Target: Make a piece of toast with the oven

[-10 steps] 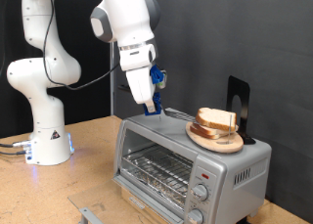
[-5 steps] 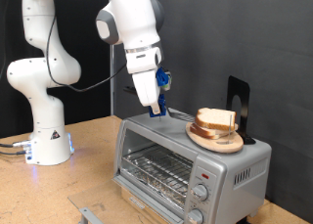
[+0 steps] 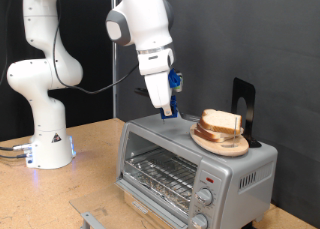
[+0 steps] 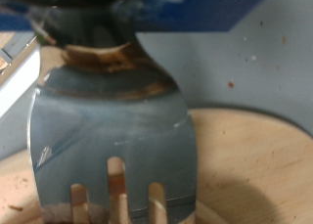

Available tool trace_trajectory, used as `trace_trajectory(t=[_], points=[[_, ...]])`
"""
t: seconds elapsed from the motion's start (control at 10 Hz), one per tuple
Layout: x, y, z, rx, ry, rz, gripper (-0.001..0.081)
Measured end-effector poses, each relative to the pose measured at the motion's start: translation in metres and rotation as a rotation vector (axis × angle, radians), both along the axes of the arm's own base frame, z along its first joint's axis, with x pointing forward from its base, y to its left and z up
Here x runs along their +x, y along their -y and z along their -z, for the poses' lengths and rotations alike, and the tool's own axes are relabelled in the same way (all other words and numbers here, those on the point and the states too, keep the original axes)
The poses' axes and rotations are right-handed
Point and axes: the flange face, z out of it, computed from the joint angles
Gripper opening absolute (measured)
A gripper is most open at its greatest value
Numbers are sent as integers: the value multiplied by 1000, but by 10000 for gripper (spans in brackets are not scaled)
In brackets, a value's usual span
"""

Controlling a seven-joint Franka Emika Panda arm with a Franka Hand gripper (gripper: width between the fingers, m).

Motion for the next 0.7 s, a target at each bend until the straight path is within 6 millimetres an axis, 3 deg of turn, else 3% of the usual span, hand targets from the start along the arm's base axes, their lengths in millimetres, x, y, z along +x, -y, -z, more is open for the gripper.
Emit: trace_trajectory(t=[0.7], points=[[23, -33, 11, -16, 0, 8, 400]])
